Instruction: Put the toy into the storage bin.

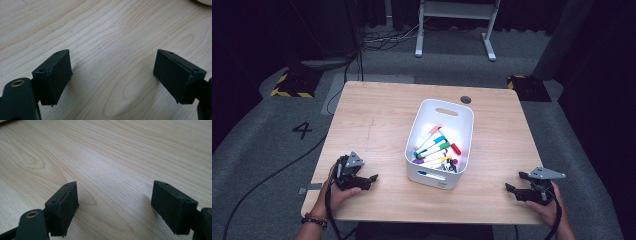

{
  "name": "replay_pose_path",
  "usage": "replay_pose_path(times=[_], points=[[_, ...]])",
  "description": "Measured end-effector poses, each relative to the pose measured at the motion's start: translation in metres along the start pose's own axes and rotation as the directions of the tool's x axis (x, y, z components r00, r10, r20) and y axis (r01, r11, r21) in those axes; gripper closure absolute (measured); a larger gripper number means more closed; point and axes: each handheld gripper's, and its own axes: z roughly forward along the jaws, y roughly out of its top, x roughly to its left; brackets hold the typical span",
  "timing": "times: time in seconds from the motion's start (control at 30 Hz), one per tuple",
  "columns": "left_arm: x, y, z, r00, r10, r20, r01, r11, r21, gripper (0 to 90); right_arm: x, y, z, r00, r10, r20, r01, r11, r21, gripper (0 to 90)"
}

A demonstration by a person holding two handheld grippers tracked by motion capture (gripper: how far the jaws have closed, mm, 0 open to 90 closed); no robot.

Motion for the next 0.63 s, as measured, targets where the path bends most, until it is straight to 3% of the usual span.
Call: replay_pose_path(times=[0.63], points=[[-0.0006, -0.0001, 0.0007, 0.9999, -0.014, 0.006, 0.014, 0.9999, 0.001, 15.0, -0.0006, -0.0001, 0.0, 0.9999, -0.006, 0.011, 0.006, 1.0, 0.006, 19.8]])
